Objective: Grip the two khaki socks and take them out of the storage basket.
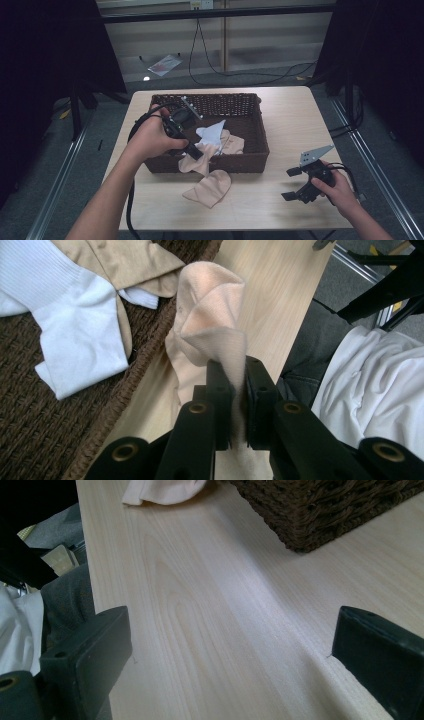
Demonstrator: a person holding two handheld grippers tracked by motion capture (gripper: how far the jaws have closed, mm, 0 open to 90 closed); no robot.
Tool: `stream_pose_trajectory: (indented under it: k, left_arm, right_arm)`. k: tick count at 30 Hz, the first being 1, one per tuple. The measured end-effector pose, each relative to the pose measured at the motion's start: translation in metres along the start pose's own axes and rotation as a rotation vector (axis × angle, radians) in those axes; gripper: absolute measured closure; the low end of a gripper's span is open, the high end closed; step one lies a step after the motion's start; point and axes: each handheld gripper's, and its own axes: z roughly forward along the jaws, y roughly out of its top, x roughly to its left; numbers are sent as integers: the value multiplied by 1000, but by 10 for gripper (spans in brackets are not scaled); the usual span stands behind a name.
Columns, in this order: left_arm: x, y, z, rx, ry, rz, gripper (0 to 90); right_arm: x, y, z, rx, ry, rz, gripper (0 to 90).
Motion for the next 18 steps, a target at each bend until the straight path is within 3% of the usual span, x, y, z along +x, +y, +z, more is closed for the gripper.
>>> stream_pose_trajectory:
  k: [12, 18]
  left_arm:
    - [-3, -6, 19, 10, -3, 12, 831]
    - [-1, -10, 29, 22, -8, 24, 782]
  right_arm:
    - [0, 0, 0, 0, 3, -2, 19]
    - [0, 0, 0, -1, 6, 0, 19]
